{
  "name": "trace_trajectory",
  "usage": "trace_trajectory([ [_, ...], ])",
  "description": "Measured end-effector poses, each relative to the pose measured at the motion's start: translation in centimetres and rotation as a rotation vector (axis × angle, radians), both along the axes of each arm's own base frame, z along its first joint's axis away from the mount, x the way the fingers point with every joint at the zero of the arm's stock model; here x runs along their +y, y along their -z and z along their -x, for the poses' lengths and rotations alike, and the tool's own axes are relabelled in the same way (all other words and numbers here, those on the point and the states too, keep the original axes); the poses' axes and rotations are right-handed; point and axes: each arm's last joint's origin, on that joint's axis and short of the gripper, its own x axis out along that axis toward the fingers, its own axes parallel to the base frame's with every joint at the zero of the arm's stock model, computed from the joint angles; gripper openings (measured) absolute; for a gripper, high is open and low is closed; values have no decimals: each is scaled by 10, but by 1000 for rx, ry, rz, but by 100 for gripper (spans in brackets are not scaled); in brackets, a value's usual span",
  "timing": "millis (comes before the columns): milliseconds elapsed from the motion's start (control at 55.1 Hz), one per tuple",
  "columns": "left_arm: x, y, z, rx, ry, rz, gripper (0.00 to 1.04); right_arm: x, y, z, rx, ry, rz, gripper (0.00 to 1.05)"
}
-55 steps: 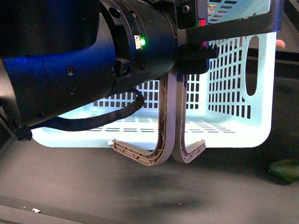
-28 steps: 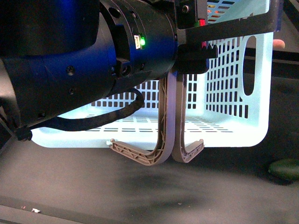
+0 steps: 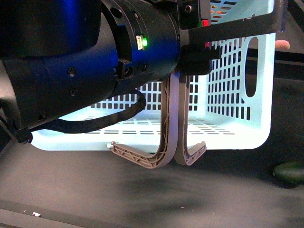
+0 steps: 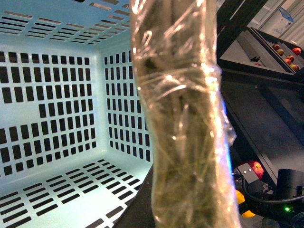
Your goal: Pick mango with right arm and hold basket with left
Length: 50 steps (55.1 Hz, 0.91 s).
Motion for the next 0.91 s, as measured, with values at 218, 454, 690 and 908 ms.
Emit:
trace_trajectory([
  [218, 0, 0, 0, 0, 1, 0, 5, -1, 11, -1, 22, -4, 9, 96],
  [454, 0, 0, 0, 0, 1, 0, 5, -2, 13, 2, 30, 3, 9, 79],
  [690, 0, 0, 0, 0, 0, 0, 5, 3, 7, 9, 25, 0, -20, 60],
  [908, 0, 0, 0, 0, 1, 0, 5, 11, -31, 4, -73, -7, -64, 59],
])
